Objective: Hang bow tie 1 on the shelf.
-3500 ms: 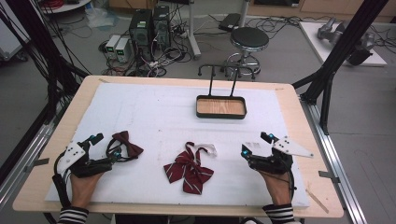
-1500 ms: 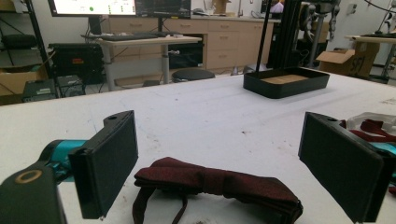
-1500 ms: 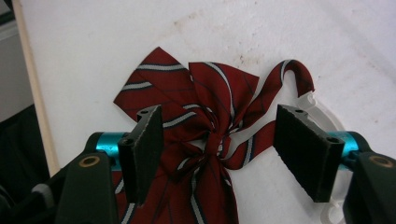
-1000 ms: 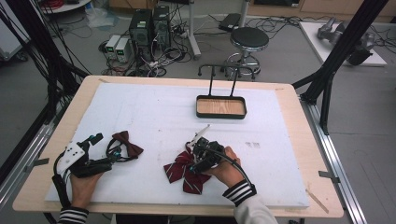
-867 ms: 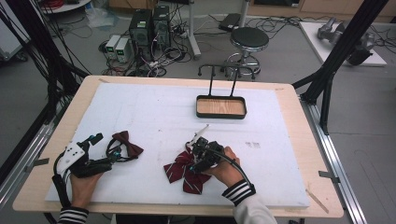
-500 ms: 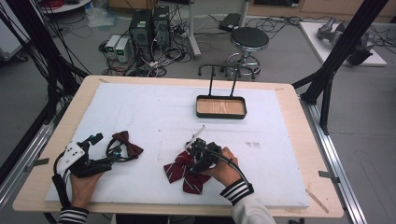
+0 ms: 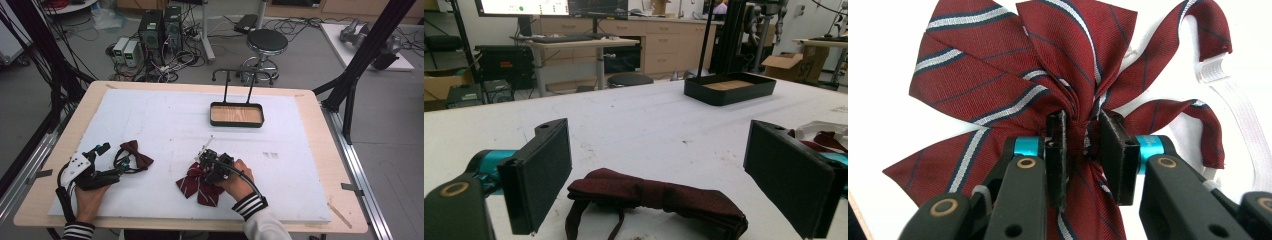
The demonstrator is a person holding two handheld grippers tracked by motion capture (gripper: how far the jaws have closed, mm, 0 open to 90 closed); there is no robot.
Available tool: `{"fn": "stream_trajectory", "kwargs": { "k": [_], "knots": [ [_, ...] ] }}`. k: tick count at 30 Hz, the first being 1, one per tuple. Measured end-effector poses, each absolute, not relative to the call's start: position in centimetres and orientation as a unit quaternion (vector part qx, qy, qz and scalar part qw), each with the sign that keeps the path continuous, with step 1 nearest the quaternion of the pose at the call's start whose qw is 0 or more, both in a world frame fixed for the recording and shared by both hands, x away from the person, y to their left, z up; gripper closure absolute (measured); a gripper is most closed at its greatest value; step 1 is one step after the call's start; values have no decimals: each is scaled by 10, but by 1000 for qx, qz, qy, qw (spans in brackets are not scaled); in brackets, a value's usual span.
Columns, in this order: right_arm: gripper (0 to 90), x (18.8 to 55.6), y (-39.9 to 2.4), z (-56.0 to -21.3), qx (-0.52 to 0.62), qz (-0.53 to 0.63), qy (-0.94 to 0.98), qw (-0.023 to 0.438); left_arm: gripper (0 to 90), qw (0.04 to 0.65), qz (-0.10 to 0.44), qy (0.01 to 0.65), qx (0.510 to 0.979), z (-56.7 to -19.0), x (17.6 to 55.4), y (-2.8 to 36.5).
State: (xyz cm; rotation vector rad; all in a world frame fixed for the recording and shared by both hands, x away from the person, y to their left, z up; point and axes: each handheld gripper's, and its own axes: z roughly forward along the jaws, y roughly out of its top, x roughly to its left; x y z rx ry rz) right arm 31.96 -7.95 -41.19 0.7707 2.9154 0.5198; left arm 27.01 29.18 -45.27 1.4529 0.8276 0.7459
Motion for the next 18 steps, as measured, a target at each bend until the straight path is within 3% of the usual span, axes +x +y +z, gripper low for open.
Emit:
{"fn": "stream_trajectory", "kwargs": {
  "k": [18],
  "knots": [
    [760,321,-83,-407,271,192,943,29,122,609,323,359,629,-453,270,292]
  ]
}}
